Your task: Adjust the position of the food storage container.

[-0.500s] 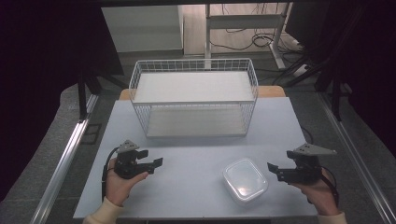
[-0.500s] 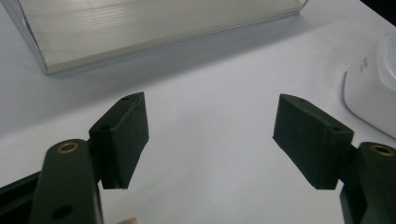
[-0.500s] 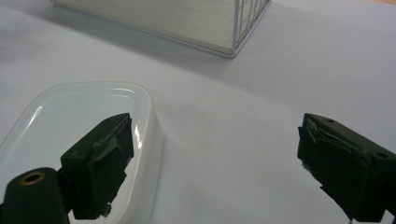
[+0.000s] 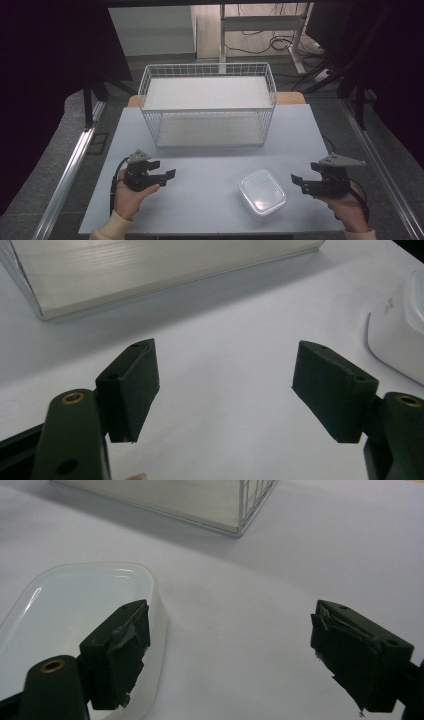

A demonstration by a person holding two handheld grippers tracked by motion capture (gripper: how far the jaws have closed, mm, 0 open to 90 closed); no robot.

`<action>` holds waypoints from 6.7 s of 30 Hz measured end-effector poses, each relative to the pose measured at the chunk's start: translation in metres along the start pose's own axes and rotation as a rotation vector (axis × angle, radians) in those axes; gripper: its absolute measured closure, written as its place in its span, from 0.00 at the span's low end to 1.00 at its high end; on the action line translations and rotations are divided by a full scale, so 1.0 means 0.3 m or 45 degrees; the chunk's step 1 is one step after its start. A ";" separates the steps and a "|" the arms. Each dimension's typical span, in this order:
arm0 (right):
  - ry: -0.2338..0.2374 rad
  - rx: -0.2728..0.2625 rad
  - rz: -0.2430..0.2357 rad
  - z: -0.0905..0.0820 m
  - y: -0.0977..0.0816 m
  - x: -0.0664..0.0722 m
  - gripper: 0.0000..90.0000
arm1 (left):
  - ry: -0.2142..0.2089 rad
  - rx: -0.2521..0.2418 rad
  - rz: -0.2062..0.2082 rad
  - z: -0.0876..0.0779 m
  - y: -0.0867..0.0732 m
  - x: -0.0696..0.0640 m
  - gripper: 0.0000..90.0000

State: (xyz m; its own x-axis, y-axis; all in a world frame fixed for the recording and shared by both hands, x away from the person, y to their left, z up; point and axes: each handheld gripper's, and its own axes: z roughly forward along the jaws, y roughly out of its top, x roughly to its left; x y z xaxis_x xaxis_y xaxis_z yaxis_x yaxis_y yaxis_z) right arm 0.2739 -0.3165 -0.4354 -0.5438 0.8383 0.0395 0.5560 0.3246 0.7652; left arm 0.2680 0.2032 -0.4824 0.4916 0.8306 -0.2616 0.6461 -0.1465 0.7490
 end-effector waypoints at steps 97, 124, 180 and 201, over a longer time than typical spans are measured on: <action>0.503 0.396 -0.581 0.362 0.027 0.646 0.99 | -0.007 -0.042 -0.016 -0.039 0.020 0.010 0.29; 0.266 0.174 -0.261 0.138 0.037 0.220 0.99 | -0.121 0.024 0.098 0.018 0.064 -0.100 0.35; 0.464 0.348 -0.569 0.381 0.130 0.357 0.99 | -0.140 0.003 0.053 -0.005 0.056 -0.076 0.33; 0.261 0.184 -0.216 0.246 0.001 0.182 0.63 | -0.177 0.043 0.058 -0.009 0.007 -0.096 0.46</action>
State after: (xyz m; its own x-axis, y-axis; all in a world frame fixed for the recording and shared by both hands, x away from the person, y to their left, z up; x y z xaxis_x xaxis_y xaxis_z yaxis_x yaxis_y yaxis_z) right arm 0.2908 -0.2383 -0.4805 -0.7437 0.6659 0.0592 0.5223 0.5235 0.6731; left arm 0.2536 0.1806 -0.4715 0.5956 0.7406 -0.3111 0.6393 -0.2024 0.7419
